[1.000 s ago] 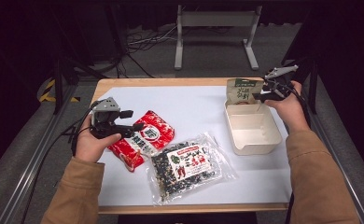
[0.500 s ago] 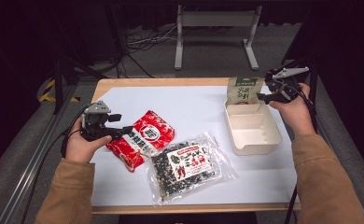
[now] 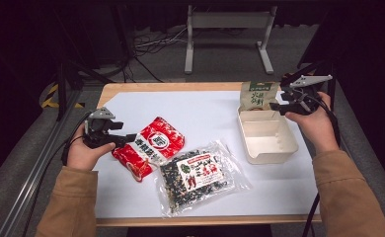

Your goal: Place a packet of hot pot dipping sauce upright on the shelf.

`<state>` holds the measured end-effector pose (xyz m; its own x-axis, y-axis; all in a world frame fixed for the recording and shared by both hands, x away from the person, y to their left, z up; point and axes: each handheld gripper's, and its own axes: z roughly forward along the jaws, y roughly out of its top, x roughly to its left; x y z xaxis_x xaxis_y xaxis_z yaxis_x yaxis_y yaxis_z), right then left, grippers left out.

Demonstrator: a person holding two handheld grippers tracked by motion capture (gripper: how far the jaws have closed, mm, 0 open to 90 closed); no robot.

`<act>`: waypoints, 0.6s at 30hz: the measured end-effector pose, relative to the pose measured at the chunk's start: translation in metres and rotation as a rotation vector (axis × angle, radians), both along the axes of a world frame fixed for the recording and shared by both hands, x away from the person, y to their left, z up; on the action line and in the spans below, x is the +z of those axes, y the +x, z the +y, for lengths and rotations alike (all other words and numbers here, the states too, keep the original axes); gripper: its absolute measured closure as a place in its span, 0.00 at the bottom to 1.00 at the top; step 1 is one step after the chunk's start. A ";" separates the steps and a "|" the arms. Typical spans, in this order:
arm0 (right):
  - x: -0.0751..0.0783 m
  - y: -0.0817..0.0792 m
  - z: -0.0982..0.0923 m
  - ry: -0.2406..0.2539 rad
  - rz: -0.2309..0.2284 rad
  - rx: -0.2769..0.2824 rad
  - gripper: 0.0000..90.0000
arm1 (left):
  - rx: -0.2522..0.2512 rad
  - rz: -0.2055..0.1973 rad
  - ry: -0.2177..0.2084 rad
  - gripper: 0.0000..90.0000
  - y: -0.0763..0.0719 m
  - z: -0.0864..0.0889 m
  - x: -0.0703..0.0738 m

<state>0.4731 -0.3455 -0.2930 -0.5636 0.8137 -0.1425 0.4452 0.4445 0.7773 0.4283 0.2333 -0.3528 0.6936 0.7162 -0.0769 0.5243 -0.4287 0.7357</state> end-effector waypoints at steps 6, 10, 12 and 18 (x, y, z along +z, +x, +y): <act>0.002 -0.015 0.005 0.014 -0.001 0.034 0.46 | 0.016 0.021 0.033 0.31 0.005 0.002 -0.007; 0.003 -0.024 0.009 0.017 -0.013 0.062 0.46 | 0.028 0.025 0.038 0.30 0.009 0.004 -0.012; 0.004 -0.029 0.011 0.020 -0.019 0.076 0.46 | 0.031 0.031 0.035 0.30 0.011 0.004 -0.014; 0.004 -0.039 0.016 0.037 -0.030 0.105 0.45 | 0.050 0.045 0.047 0.30 0.017 0.008 -0.021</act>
<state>0.4343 -0.3293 -0.2887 -0.6417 0.7556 -0.1312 0.3740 0.4577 0.8066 0.4452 0.2413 -0.3737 0.6533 0.7536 -0.0727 0.5784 -0.4349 0.6902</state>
